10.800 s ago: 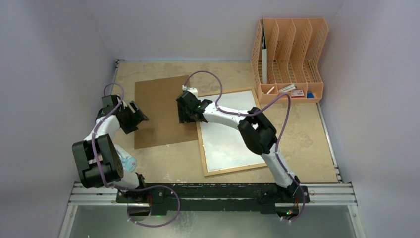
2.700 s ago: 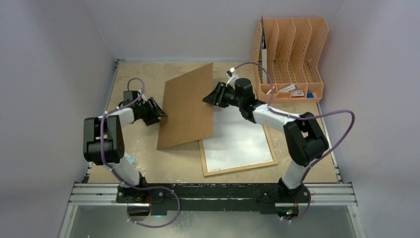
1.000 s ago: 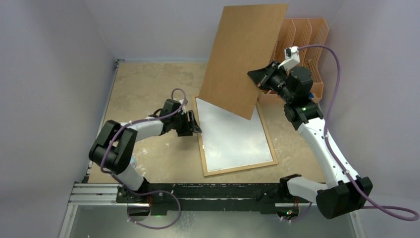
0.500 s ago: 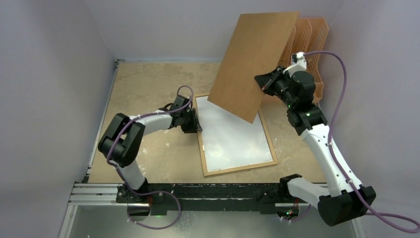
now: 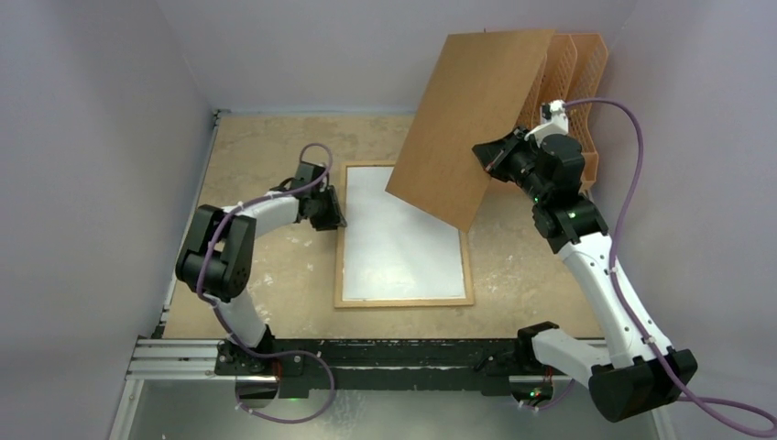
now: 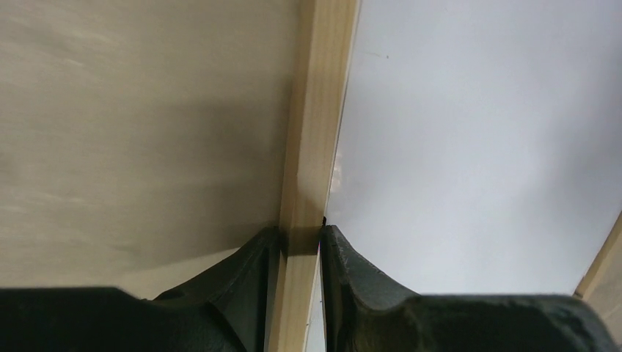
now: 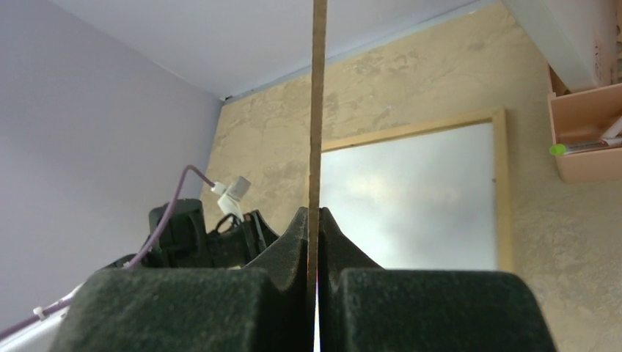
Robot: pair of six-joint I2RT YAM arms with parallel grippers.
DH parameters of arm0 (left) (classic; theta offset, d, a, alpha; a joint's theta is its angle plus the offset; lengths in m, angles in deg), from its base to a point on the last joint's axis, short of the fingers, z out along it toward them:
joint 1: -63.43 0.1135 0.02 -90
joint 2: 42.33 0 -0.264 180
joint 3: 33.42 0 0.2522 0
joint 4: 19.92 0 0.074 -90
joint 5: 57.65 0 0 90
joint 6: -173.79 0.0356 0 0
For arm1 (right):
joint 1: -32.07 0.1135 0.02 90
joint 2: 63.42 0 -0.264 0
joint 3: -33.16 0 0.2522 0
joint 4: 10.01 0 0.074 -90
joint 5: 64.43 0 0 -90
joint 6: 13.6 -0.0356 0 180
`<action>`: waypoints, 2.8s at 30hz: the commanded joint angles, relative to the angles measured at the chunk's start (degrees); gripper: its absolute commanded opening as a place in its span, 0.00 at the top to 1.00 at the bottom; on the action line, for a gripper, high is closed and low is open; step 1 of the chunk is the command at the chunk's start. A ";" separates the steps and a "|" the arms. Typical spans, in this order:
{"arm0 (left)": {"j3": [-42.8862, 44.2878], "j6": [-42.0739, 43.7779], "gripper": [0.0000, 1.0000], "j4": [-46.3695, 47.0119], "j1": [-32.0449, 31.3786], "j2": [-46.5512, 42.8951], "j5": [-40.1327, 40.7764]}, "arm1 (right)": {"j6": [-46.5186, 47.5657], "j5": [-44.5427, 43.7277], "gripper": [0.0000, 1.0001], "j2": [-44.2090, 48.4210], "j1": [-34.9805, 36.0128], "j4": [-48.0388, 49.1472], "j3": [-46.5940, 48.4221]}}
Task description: Put the photo into the frame
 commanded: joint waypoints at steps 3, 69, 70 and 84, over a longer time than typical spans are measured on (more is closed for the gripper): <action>2.40 9.90 0.71 -8.58 7.29 4.23 4.46 | -1.02 4.56 1.00 -1.00 0.16 5.93 -0.64; -1.19 6.04 0.67 -2.70 11.88 0.09 -9.63 | -16.64 38.51 1.00 -28.32 2.27 29.14 -24.85; -1.18 6.10 0.67 -2.66 11.88 0.08 -9.65 | -16.71 38.66 1.00 -28.46 2.27 29.35 -24.85; -0.50 6.74 0.67 -3.37 11.88 0.06 -9.35 | -11.70 38.55 0.95 -36.71 4.85 26.32 -18.71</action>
